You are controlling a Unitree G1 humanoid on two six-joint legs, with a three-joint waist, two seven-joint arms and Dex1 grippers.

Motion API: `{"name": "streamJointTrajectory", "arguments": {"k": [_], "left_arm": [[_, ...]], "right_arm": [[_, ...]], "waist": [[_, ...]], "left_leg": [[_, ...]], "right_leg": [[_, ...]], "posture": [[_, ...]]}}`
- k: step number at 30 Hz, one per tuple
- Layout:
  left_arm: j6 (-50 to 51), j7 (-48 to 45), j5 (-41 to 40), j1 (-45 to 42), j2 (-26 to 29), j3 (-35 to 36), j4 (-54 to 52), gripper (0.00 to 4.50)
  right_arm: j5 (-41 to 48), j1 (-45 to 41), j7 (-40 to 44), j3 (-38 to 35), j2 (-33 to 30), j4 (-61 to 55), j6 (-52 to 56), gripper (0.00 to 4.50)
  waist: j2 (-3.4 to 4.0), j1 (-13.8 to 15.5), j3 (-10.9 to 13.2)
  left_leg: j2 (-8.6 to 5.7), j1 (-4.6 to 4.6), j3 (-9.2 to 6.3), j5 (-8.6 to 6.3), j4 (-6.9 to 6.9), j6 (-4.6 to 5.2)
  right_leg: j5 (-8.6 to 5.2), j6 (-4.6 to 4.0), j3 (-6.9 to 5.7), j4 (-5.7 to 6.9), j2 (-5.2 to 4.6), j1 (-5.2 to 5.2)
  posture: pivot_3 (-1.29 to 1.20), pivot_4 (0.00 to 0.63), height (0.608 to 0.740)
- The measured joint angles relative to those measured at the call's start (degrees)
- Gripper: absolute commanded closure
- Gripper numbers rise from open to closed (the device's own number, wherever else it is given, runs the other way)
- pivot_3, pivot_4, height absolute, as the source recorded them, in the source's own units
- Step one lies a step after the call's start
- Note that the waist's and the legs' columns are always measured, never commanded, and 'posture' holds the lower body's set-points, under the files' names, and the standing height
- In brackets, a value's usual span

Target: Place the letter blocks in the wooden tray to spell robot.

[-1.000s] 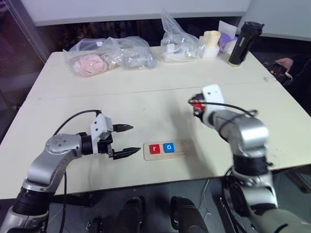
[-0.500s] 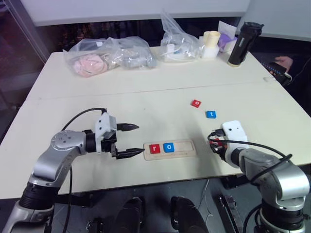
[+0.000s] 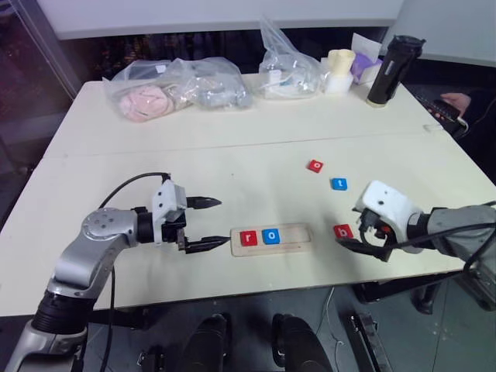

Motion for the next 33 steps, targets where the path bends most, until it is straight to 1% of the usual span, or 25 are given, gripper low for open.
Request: {"name": "streamJointTrajectory", "arguments": {"k": [2, 3, 4, 5, 6, 9, 12, 18, 23, 30, 31, 33], "left_arm": [[-0.21, 0.04, 0.29, -0.26, -0.09, -0.04, 0.38, 0.00], [-0.40, 0.08, 0.56, -0.56, -0.20, -0.19, 0.97, 0.00], [-0.44, 0.14, 0.68, -0.68, -0.33, -0.27, 1.01, 0.00], [-0.51, 0.22, 0.96, -0.73, -0.45, -0.41, 1.17, 0.00], [-0.57, 0.30, 1.02, -0.78, -0.68, -0.48, 1.14, 0.00], [-0.64, 0.46, 1.16, -0.69, -0.89, -0.76, 1.11, 0.00], [-0.63, 0.54, 1.18, -0.56, -0.90, -0.97, 1.07, 0.00], [-0.64, 0.93, 1.21, -0.54, -0.68, -0.94, 1.02, 0.00], [-0.64, 1.28, 1.20, -0.54, -0.57, -0.94, 0.99, 0.00], [-0.64, 1.72, 1.20, -0.53, -0.41, -0.94, 0.97, 0.00], [-0.64, 1.74, 1.20, -0.52, -0.39, -0.94, 0.95, 0.00], [-0.64, 1.76, 1.19, -0.49, -0.26, -0.94, 0.89, 0.00]], "right_arm": [[-3.93, 1.05, 5.92, 2.77, -2.01, 6.41, -12.72, 0.16], [-7.25, -0.91, 9.31, 5.22, -1.90, 13.42, -21.60, 0.16], [-8.27, -1.67, 10.07, 5.66, -1.76, 15.67, -23.92, 0.16], [-10.22, -5.25, 12.32, 7.40, -0.54, 22.03, -29.43, 0.16], [-11.06, -7.03, 13.55, 7.74, 0.41, 25.01, -32.05, 0.16], [-12.74, -13.13, 18.98, 10.42, 3.16, 34.27, -38.58, 0.16], [-14.35, -16.67, 22.67, 12.43, 5.53, 41.02, -41.84, 0.16], [-15.71, -18.95, 27.53, 14.06, 7.83, 47.94, -43.24, 0.16], [-16.58, -20.01, 28.83, 14.06, 9.59, 50.78, -43.45, 0.16], [-16.79, -20.92, 28.54, 13.65, 11.64, 52.36, -43.07, 0.16], [-16.79, -20.92, 28.44, 13.60, 11.79, 52.32, -42.96, 0.38], [-16.78, -20.90, 28.36, 13.60, 11.88, 52.24, -42.74, 1.03]], "waist": [[0.01, -0.08, 0.00], [0.01, -0.17, 0.00], [0.04, -0.18, 0.02], [0.03, -0.39, 0.04], [0.04, -0.42, 0.04], [0.03, -0.17, 0.04], [0.03, 0.13, 0.04], [0.04, 0.39, 0.05], [0.04, 0.49, 0.04], [0.04, 0.76, 0.03], [0.04, 0.76, 0.03], [0.04, 0.76, 0.03]], "left_leg": [[0.01, 0.01, 0.02, -0.03, 0.00, -0.03], [0.03, 0.02, 0.04, -0.08, 0.01, -0.08], [0.03, -0.01, 0.09, -0.09, 0.02, -0.07], [0.03, 0.02, 0.27, -0.11, 0.02, -0.04], [0.02, 0.02, 0.34, -0.11, 0.02, 0.02], [0.02, 0.02, 0.39, -0.08, 0.00, 0.17], [0.01, 0.00, 0.40, -0.11, -0.01, 0.21], [-0.02, 0.00, 0.43, -0.11, 0.04, 0.22], [-0.02, 0.04, 0.44, -0.11, 0.05, 0.22], [-0.01, 0.07, 0.46, -0.11, 0.08, 0.22], [-0.01, 0.08, 0.46, -0.11, 0.09, 0.22], [-0.01, 0.08, 0.46, -0.11, 0.09, 0.22]], "right_leg": [[0.02, -0.01, -0.02, -0.21, -0.02, 0.09], [0.11, -0.03, -0.07, -0.42, -0.04, 0.19], [0.27, 0.03, -0.07, -0.50, -0.08, 0.18], [0.39, 0.14, -0.09, -0.55, -0.22, 0.16], [0.46, 0.20, -0.14, -0.54, -0.32, 0.14], [0.59, 0.06, -0.16, -0.52, -0.33, 0.11], [0.58, 0.07, -0.16, -0.53, -0.34, 0.08], [0.59, 0.07, -0.15, -0.50, -0.38, 0.09], [0.59, 0.07, -0.13, -0.44, -0.37, 0.09], [0.60, 0.07, -0.10, -0.40, -0.36, 0.10], [0.60, 0.07, -0.10, -0.39, -0.36, 0.11], [0.60, 0.07, -0.10, -0.38, -0.35, 0.11]], "posture": [[0.00, 0.150, 0.738], [0.00, 0.150, 0.738], [0.00, 0.150, 0.738], [0.00, 0.150, 0.738], [0.00, 0.150, 0.738], [0.00, 0.150, 0.738], [0.00, 0.150, 0.738], [0.00, 0.150, 0.738], [0.00, 0.150, 0.738], [0.00, 0.150, 0.738], [0.00, 0.150, 0.738], [0.00, 0.150, 0.738]]}}
